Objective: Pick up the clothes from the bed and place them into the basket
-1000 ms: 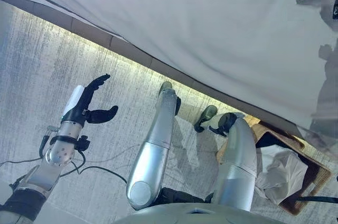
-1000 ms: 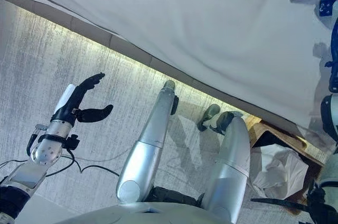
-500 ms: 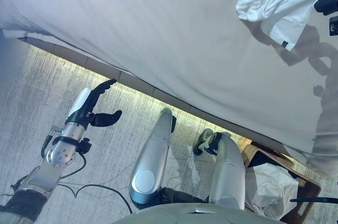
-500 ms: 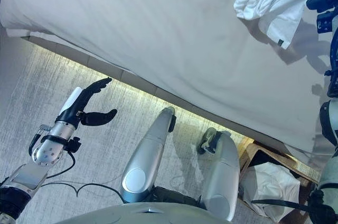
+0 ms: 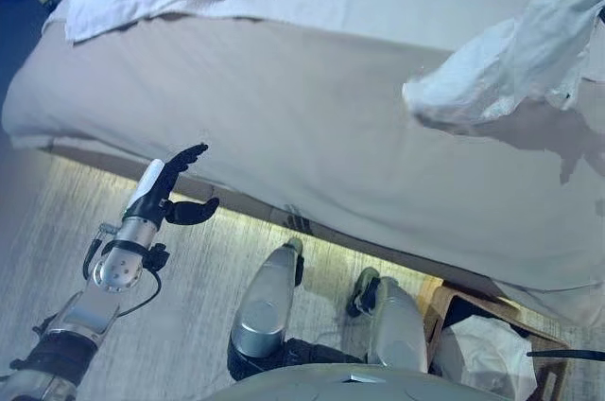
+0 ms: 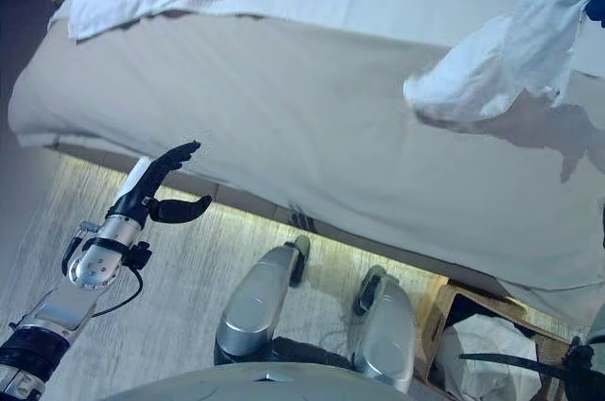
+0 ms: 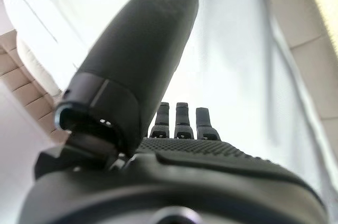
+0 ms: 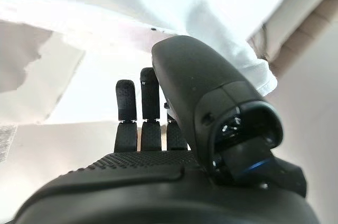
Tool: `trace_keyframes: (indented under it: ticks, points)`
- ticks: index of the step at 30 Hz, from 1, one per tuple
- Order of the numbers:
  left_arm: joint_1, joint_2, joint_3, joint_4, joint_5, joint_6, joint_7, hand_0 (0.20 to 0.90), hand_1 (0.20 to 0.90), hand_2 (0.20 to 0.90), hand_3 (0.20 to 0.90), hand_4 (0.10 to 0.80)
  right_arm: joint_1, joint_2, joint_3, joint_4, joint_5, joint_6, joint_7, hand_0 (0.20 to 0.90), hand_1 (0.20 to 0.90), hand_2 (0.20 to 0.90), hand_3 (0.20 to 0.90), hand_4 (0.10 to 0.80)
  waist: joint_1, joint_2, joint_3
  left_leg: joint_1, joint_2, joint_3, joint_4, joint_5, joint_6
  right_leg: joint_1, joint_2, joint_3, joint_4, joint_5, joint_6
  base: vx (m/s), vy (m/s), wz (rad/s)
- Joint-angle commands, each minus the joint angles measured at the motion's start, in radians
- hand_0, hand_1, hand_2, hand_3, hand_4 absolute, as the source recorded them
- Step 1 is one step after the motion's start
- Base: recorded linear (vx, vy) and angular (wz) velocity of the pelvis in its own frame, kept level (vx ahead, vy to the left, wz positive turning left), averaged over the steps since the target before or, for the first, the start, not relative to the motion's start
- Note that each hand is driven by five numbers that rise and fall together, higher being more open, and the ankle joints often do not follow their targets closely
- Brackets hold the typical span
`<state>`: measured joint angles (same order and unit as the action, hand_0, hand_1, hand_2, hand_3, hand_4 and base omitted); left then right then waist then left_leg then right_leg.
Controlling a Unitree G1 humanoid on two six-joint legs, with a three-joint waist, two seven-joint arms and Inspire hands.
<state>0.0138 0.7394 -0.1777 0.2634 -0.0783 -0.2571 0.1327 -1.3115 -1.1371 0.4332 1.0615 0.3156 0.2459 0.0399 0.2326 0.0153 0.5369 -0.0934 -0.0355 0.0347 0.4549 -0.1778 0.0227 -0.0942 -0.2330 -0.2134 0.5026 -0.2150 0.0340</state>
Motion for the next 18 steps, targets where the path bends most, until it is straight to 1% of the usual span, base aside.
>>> trace_keyframes:
  ticks: [1,3,4,5,6,8,10,11,13,14,16,17,18]
  points:
    - [0.026,-0.011,0.009,0.021,0.011,-0.038,0.042,0.900,0.900,0.900,0.900,0.800,-0.036,-0.114,0.019,-0.036,0.008,-0.118,-0.025,0.300,0.300,0.300,0.200,0.100,-0.027,-0.068,-0.307,-0.065,0.040,-0.002,0.044,-0.086,-0.010,0.034,0.067,-0.068,-0.088,-0.002,-0.056,0.035,0.122,-0.08]
    - [0.000,-0.023,-0.021,0.063,0.023,-0.038,0.040,0.900,0.900,0.900,0.900,0.800,-0.039,-0.122,0.020,-0.047,0.031,-0.129,-0.016,0.300,0.300,0.300,0.200,0.100,-0.062,-0.073,-0.345,-0.009,0.046,0.014,-0.016,-0.076,-0.017,0.062,0.071,-0.045,-0.130,0.021,-0.036,-0.008,0.166,-0.06]
    - [-0.009,-0.023,-0.028,0.072,0.022,-0.042,0.043,0.900,0.900,0.900,0.900,0.800,-0.040,-0.125,0.019,-0.051,0.043,-0.132,-0.015,0.300,0.300,0.300,0.200,0.100,-0.071,-0.075,-0.354,0.000,0.044,0.018,-0.033,-0.065,-0.017,0.065,0.069,-0.039,-0.146,0.034,-0.032,-0.027,0.166,-0.09]
    - [-0.019,-0.023,-0.035,0.082,0.022,-0.042,0.047,0.900,0.900,0.900,0.900,0.800,-0.038,-0.126,0.018,-0.054,0.048,-0.137,-0.008,0.300,0.300,0.300,0.200,0.100,-0.083,-0.074,-0.361,0.014,0.046,0.022,-0.041,-0.068,-0.020,0.071,0.070,-0.030,-0.154,0.035,-0.026,-0.052,0.142,-0.12]
    - [-0.031,-0.026,-0.042,0.092,0.020,-0.043,0.051,0.900,0.900,0.900,0.900,0.800,-0.032,-0.127,0.013,-0.056,0.042,-0.145,-0.003,0.300,0.300,0.300,0.200,0.100,-0.095,-0.074,-0.372,0.023,0.043,0.026,-0.059,-0.057,-0.020,0.072,0.069,-0.024,-0.171,0.052,-0.019,-0.043,0.167,-0.11]
    - [-0.049,-0.030,-0.050,0.112,0.031,-0.055,0.063,0.900,0.900,0.900,0.900,0.800,-0.010,-0.134,0.002,-0.064,0.041,-0.160,-0.002,0.300,0.300,0.300,0.200,0.100,-0.115,-0.076,-0.384,0.047,0.037,0.033,-0.082,-0.058,-0.019,0.078,0.068,-0.001,-0.193,0.078,-0.004,-0.046,0.146,-0.15]
    - [-0.073,-0.020,-0.053,0.128,0.026,-0.060,0.067,0.900,0.900,0.900,0.900,0.800,0.013,-0.142,-0.013,-0.079,0.051,-0.164,-0.012,0.300,0.300,0.300,0.200,0.100,-0.137,-0.080,-0.393,0.066,0.031,0.044,-0.099,-0.062,-0.014,0.079,0.064,0.024,-0.212,0.102,0.012,-0.040,0.122,-0.27]
    - [-0.077,-0.018,-0.052,0.130,0.025,-0.061,0.065,0.900,0.900,0.900,0.900,0.800,0.019,-0.146,-0.017,-0.084,0.054,-0.161,-0.015,0.300,0.300,0.300,0.200,0.100,-0.140,-0.080,-0.395,0.068,0.030,0.047,-0.101,-0.063,-0.013,0.079,0.063,0.028,-0.215,0.106,0.014,-0.050,0.125,-0.23]
    - [-0.101,-0.011,-0.053,0.139,0.033,-0.070,0.057,0.900,0.900,0.900,0.900,0.800,0.061,-0.166,-0.052,-0.106,0.066,-0.150,-0.040,0.300,0.300,0.300,0.200,0.100,-0.161,-0.083,-0.397,0.074,0.024,0.058,-0.104,-0.072,-0.006,0.077,0.054,0.053,-0.244,0.139,0.036,-0.066,0.130,-0.27]
    - [-0.110,-0.005,-0.053,0.149,0.035,-0.075,0.052,0.900,0.900,0.900,0.900,0.800,0.105,-0.178,-0.092,-0.123,0.071,-0.143,-0.052,0.300,0.300,0.300,0.200,0.100,-0.178,-0.087,-0.398,0.083,0.019,0.068,-0.121,-0.072,0.001,0.067,0.042,0.067,-0.264,0.189,0.065,-0.059,0.096,-0.26]
    - [-0.122,0.004,-0.051,0.164,0.028,-0.073,0.041,0.900,0.900,0.900,0.900,0.800,0.155,-0.188,-0.135,-0.142,0.086,-0.142,-0.065,0.300,0.300,0.300,0.200,0.100,-0.194,-0.091,-0.401,0.094,0.015,0.080,-0.150,-0.060,0.002,0.059,0.034,0.077,-0.306,0.237,0.089,-0.056,0.057,-0.21]
    - [-0.126,0.009,-0.052,0.170,0.024,-0.073,0.034,0.900,0.900,0.900,0.900,0.800,0.185,-0.193,-0.161,-0.156,0.084,-0.138,-0.074,0.300,0.300,0.300,0.200,0.100,-0.201,-0.093,-0.403,0.101,0.012,0.086,-0.173,-0.050,0.002,0.051,0.028,0.076,-0.327,0.273,0.100,-0.115,0.079,-0.26]
    - [-0.127,0.014,-0.054,0.174,0.028,-0.070,0.037,0.900,0.900,0.900,0.900,0.800,0.222,-0.193,-0.192,-0.183,0.094,-0.135,-0.091,0.300,0.300,0.300,0.200,0.100,-0.209,-0.094,-0.400,0.116,0.007,0.102,-0.213,-0.037,0.000,0.023,0.017,0.054,-0.327,0.340,0.116,-0.119,0.083,-0.26]
